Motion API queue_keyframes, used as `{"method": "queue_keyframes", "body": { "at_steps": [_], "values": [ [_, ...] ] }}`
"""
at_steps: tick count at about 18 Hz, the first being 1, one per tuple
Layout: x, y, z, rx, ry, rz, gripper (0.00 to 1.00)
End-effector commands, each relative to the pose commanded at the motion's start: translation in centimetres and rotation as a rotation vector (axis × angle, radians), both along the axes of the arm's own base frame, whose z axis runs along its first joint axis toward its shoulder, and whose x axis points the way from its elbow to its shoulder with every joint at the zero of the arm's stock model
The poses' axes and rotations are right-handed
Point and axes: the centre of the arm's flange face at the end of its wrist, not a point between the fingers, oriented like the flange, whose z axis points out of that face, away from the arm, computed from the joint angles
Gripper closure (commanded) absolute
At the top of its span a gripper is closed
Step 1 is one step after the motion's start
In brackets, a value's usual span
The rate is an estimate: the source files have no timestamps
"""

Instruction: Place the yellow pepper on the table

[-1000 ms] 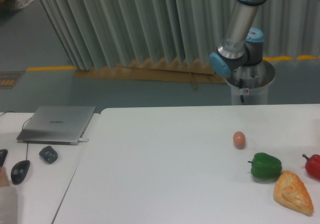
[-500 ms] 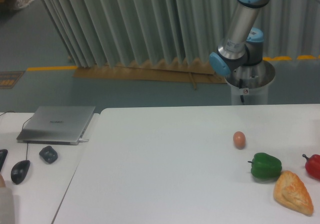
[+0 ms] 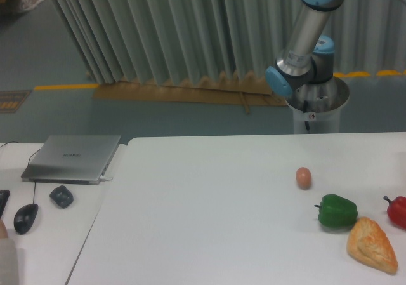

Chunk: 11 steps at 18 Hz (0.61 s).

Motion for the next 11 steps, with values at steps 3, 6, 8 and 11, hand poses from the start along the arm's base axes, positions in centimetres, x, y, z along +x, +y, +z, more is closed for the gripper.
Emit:
{"method": "queue_keyframes", "body": {
  "at_steps": [3,6,8,11],
  "values": [
    [0.2,0.1,3.5,0.003,-0.023,-0.001,0.48],
    [1.4,0.4,6.7,0.005,-0.019,-0.016,0.48],
    [2.6,2.0,8.1,0.011,-0.011,-0.086,0.48],
    [4.8,5.4,9.1,0.015,0.000,-0.215,0.48]
  ]
}}
